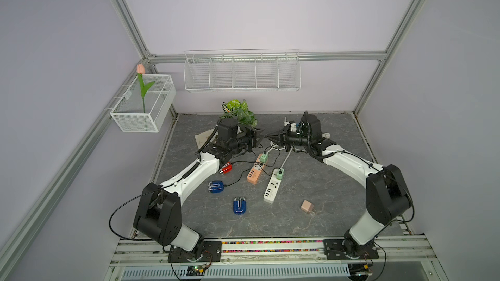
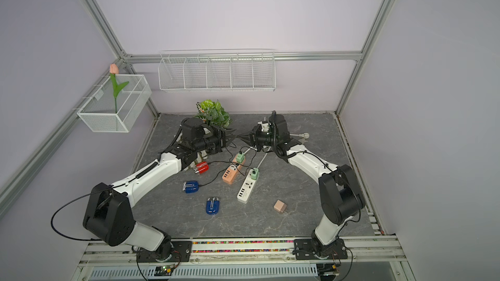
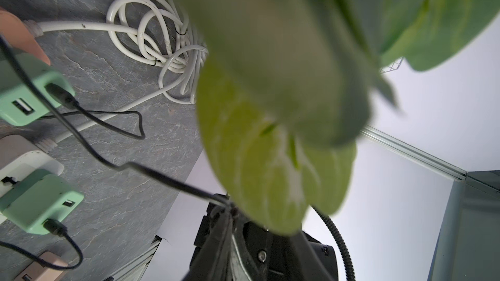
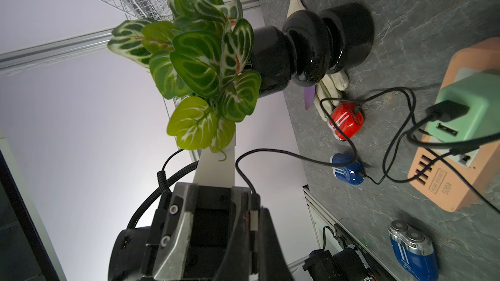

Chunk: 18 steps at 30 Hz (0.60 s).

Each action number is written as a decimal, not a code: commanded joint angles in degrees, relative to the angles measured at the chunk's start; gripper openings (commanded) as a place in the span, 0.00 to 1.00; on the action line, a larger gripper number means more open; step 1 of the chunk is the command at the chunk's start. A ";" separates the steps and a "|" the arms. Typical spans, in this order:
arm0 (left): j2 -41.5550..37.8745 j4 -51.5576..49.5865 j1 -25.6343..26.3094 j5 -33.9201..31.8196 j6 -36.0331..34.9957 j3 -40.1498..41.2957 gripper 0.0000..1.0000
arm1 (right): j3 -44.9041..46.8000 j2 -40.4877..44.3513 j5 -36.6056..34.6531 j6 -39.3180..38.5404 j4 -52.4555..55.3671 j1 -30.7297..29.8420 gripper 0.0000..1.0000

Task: Charge the electric shaver
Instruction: Pick up the charging cable from the center of the board.

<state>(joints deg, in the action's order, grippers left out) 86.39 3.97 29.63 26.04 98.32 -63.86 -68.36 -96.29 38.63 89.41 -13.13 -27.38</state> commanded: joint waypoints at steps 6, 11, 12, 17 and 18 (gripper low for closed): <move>2.49 -6.98 0.03 3.52 -5.04 -4.49 0.34 | 1.32 4.09 1.25 3.08 -4.08 1.58 0.07; 3.80 -5.08 0.02 3.98 -4.52 -4.74 0.34 | 0.86 3.65 2.21 4.62 -5.42 1.55 0.07; 3.99 -3.84 0.08 3.86 -3.99 -4.70 0.34 | 0.93 3.65 2.41 4.65 -5.29 1.53 0.07; 4.71 -0.55 0.12 4.10 -3.36 -5.75 0.34 | 2.50 3.82 2.34 4.33 -5.16 1.45 0.07; 4.80 0.68 0.08 4.21 -2.99 -5.59 0.34 | 2.68 3.74 2.24 4.28 -5.16 1.53 0.07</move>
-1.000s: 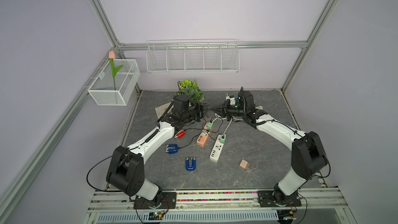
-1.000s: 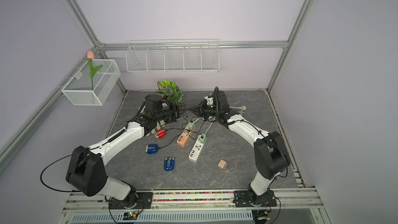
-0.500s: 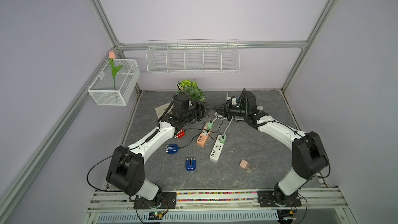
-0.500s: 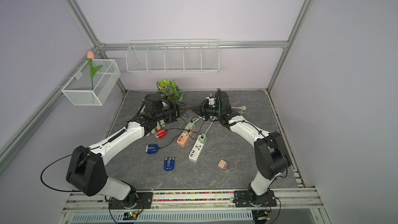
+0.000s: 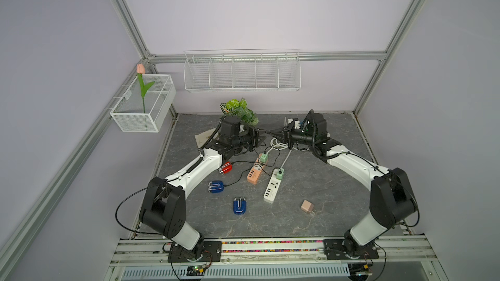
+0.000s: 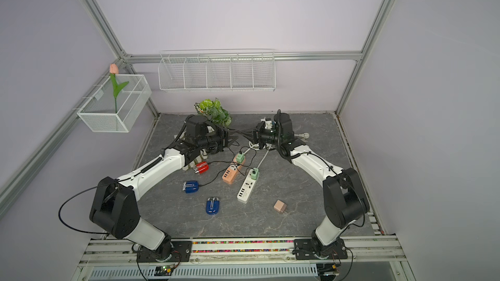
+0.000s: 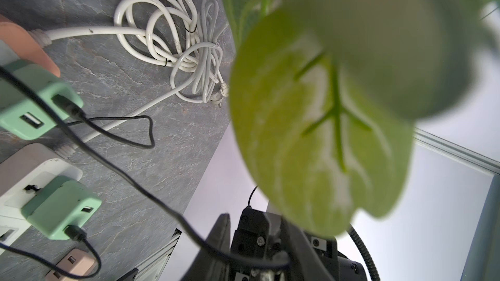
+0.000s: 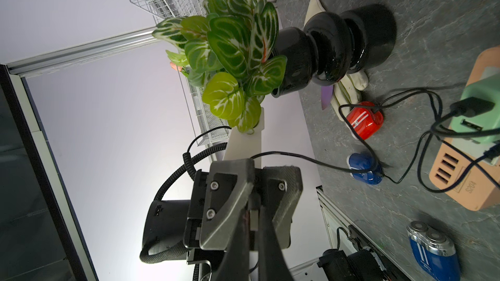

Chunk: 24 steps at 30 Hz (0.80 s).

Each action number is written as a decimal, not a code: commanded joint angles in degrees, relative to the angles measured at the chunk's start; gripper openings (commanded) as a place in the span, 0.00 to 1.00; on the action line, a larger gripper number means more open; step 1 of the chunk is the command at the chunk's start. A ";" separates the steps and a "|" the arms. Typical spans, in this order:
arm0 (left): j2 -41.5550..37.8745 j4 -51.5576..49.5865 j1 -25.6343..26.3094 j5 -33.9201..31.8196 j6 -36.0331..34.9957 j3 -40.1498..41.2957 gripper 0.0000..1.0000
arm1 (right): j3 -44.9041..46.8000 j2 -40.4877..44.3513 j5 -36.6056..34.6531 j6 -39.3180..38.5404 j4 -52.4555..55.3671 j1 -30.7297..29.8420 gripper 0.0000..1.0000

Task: Charge the electric shaver
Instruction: Pick up the charging cable from the center of the board.

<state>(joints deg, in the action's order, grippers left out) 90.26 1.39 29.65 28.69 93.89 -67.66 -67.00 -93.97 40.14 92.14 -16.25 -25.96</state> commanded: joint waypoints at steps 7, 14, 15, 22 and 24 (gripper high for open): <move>0.58 5.76 0.61 3.86 2.25 -0.75 0.22 | 0.20 -0.66 -0.32 2.51 -4.85 0.14 0.07; 0.26 7.38 0.68 4.04 3.69 1.76 0.17 | -0.96 -1.51 -0.39 3.10 -5.63 0.14 0.07; 0.31 7.31 0.72 4.10 3.72 1.63 0.16 | -0.73 -1.48 -0.41 3.07 -5.68 0.14 0.07; 0.27 7.49 0.73 3.98 3.81 1.89 0.00 | -0.24 -1.31 -0.76 3.79 -6.43 0.14 0.07; 0.21 7.66 0.69 4.01 3.76 1.79 0.00 | -0.15 -1.30 -0.77 3.68 -6.43 0.14 0.07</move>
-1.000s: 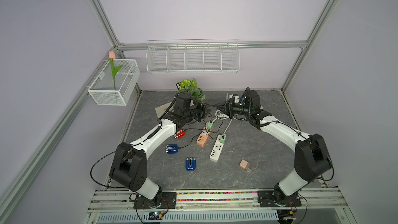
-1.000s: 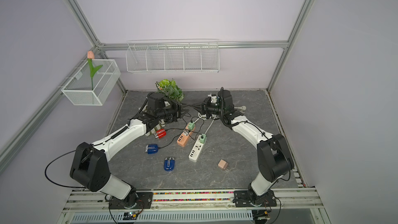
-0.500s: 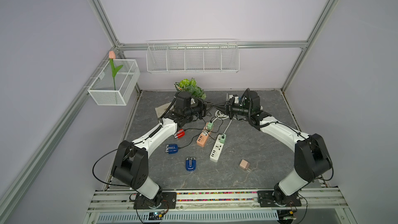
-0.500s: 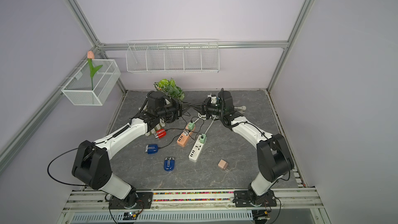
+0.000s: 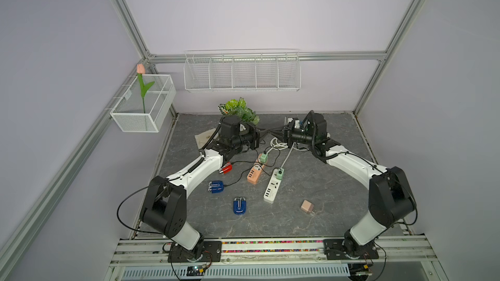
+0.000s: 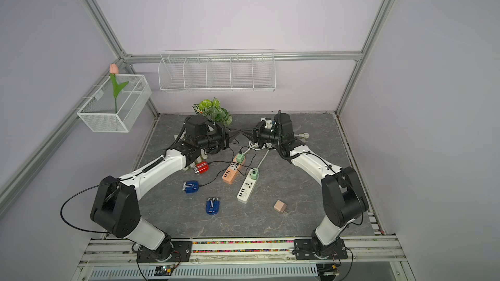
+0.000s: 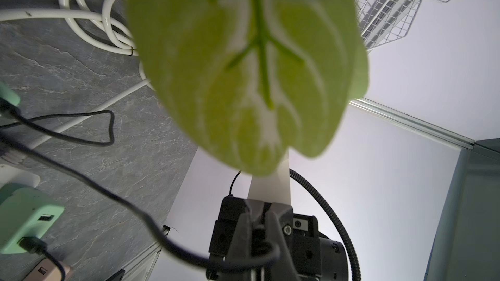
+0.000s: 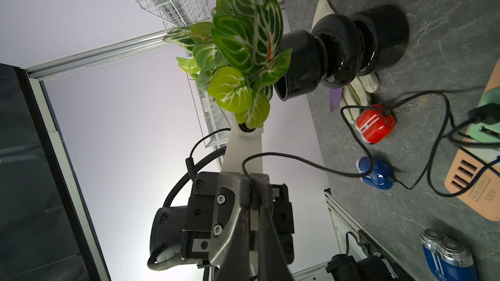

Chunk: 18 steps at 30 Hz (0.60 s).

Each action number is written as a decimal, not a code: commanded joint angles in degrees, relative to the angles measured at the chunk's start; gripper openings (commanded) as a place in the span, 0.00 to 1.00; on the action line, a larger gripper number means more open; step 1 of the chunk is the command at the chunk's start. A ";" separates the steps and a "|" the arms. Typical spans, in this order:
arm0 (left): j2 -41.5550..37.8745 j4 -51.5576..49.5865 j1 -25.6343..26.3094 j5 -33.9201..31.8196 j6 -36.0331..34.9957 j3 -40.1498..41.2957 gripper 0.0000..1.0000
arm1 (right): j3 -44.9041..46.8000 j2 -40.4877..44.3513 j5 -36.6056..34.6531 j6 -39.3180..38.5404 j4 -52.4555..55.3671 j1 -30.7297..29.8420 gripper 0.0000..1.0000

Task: Charge the electric shaver
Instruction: Pick up the charging cable from the center of the board.

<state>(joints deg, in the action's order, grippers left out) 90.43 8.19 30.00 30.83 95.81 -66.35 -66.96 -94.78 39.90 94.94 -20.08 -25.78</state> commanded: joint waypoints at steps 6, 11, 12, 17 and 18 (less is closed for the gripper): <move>-1.07 -1.29 0.39 0.89 1.47 0.76 0.00 | 0.87 1.60 -2.50 -1.21 2.48 0.70 0.42; -2.80 -6.54 0.36 -2.59 1.13 0.57 0.00 | 6.12 11.20 -11.78 -5.50 18.06 2.08 0.63; -2.94 -7.09 0.33 -3.08 1.26 0.37 0.00 | 6.74 12.60 -13.01 -5.46 21.52 2.16 0.63; -4.35 -10.93 0.40 -5.26 1.27 0.39 0.00 | 9.75 18.88 -18.23 -2.87 47.78 2.14 0.61; -4.88 -11.64 0.37 -5.72 1.43 0.83 0.00 | 10.94 19.99 -19.02 -1.70 51.94 2.15 0.61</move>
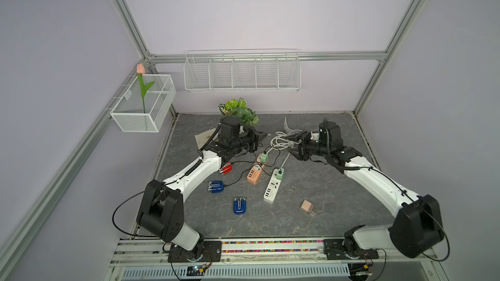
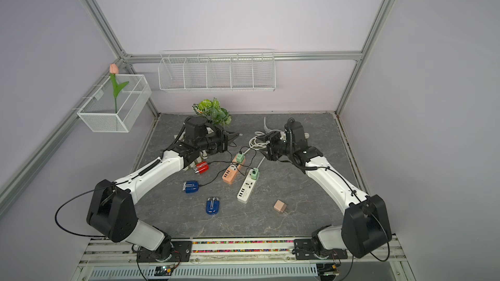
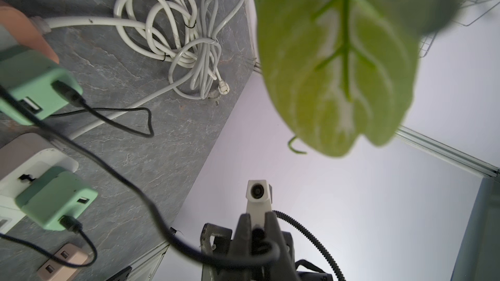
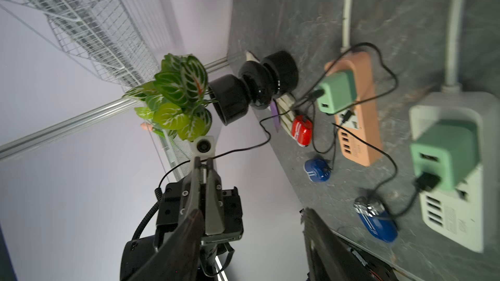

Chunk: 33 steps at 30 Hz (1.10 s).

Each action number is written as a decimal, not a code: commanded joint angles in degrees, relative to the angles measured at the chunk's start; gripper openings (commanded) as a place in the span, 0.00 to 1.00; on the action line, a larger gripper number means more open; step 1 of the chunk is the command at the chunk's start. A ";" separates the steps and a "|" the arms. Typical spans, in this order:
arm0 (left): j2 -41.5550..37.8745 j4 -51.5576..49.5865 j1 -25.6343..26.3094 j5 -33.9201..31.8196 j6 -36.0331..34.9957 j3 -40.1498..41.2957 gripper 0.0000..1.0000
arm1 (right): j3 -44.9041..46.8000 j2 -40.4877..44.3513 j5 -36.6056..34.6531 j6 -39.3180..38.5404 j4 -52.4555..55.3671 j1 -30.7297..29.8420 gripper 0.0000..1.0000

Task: Charge the electric shaver
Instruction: Pick up the charging cable from the center of the board, then pick up the plug from the center of the board.

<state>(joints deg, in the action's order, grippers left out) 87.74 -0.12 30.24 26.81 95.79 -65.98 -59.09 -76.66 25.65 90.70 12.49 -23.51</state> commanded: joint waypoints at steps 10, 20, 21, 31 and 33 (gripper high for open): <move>-6.30 -7.23 0.10 -4.56 2.14 3.09 0.00 | 18.82 12.02 -8.41 19.74 27.24 -3.38 0.69; -8.11 -8.10 0.13 -4.73 2.59 5.02 0.00 | 27.87 16.44 -12.45 32.36 22.38 -10.09 0.80; -8.12 -7.98 0.10 -4.75 2.53 5.01 0.00 | 29.36 16.71 -13.46 33.48 20.09 -10.02 0.80; -9.43 -8.42 0.14 -4.71 2.18 5.77 0.00 | 31.94 11.94 -16.23 36.09 10.70 -5.64 0.77; -9.54 -8.41 0.14 -4.68 2.19 5.76 0.00 | 31.38 11.47 -16.50 35.51 11.32 -4.05 0.76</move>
<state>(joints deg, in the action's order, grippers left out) 79.24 -8.36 30.24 22.28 96.49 -61.04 -27.00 -64.45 11.66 113.82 24.58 -29.08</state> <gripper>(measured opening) 0.075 0.764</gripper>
